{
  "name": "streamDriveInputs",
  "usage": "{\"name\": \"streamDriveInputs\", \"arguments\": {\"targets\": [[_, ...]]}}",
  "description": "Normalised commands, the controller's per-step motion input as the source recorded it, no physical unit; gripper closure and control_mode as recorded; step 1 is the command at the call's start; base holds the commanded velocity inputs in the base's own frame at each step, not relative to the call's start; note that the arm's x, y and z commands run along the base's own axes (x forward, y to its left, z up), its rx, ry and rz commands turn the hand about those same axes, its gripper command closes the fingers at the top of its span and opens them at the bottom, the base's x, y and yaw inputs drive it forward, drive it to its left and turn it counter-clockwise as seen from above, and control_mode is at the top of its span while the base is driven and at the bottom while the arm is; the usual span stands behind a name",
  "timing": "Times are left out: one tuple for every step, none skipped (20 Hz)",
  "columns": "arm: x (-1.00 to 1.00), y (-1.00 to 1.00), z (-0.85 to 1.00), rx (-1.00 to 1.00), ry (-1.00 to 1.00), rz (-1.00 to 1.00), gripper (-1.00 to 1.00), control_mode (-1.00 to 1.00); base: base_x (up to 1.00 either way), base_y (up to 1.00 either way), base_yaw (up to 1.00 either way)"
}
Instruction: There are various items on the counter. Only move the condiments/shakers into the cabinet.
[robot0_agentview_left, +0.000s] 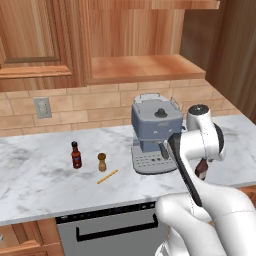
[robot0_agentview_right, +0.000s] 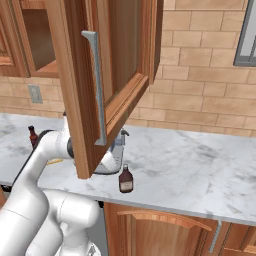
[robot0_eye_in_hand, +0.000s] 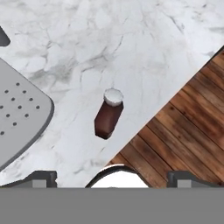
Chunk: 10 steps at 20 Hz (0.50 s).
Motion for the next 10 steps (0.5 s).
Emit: {"name": "streamDriveInputs", "arguments": {"targets": [[0.0,-0.13,-0.11,0.0,0.0,0.0,-1.0,-1.0,0.0,0.0,0.0],[0.0,-0.11,-0.1,0.0,0.0,0.0,-1.0,-1.0,0.0,0.0,0.0],[0.0,-0.11,-0.09,0.0,0.0,0.0,-1.0,-1.0,0.0,0.0,0.0],[0.0,-0.11,-0.1,0.0,0.0,0.0,-1.0,-1.0,0.0,0.0,0.0],[0.0,-0.11,-0.13,0.0,0.0,0.0,-1.0,-1.0,0.0,0.0,0.0],[0.0,-0.12,-0.16,0.0,0.0,0.0,-1.0,-1.0,0.0,0.0,0.0],[0.0,-0.11,-0.14,0.0,0.0,0.0,-1.0,-1.0,0.0,0.0,0.0],[0.01,-0.11,-0.14,0.0,0.0,0.0,-1.0,-1.0,0.0,0.0,0.0],[0.02,-0.11,-0.11,0.0,0.0,0.0,-1.0,-1.0,0.0,0.0,0.0],[0.04,-0.11,-0.11,0.0,0.0,0.0,-1.0,-1.0,0.0,0.0,0.0]]}}
